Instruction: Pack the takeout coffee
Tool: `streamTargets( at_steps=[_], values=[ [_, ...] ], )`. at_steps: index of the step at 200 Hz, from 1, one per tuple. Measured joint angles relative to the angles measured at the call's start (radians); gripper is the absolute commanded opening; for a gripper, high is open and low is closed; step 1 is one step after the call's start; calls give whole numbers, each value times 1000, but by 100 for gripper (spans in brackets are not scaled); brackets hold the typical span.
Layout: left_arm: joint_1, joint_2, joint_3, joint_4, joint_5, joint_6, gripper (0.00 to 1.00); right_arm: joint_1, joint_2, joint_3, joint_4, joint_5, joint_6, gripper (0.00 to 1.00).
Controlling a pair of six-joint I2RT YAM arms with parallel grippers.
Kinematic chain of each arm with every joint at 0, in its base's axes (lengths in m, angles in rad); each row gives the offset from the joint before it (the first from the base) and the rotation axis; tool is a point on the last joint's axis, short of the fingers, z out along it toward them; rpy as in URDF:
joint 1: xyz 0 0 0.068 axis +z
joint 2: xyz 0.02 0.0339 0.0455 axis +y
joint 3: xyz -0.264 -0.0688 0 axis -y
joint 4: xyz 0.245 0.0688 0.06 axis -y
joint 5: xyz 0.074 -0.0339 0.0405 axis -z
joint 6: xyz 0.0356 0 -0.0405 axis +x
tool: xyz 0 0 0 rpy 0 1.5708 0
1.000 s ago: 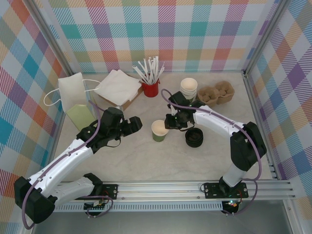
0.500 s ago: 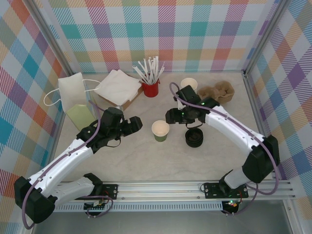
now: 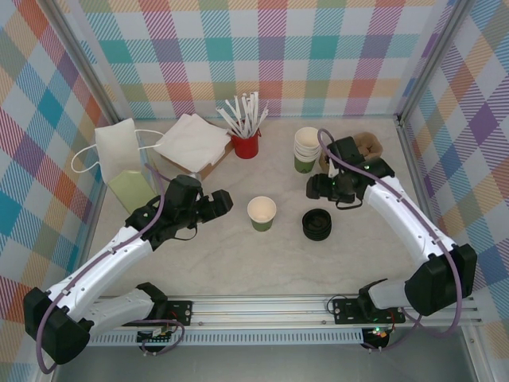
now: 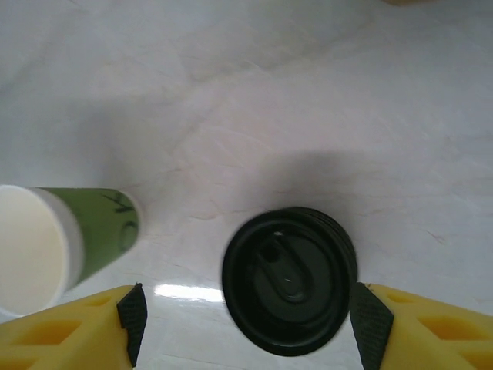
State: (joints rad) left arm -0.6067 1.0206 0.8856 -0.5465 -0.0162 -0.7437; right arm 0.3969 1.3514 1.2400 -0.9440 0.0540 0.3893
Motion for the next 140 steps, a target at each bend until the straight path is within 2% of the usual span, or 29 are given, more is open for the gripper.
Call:
streamTargets(
  at_steps=[80, 140],
  values=[
    [0, 7, 0, 0, 0, 0, 93, -1, 165, -56, -45, 99, -27, 60],
    [0, 18, 0, 0, 0, 0, 93, -1, 213, -70, -47, 126, -32, 46]
  ],
)
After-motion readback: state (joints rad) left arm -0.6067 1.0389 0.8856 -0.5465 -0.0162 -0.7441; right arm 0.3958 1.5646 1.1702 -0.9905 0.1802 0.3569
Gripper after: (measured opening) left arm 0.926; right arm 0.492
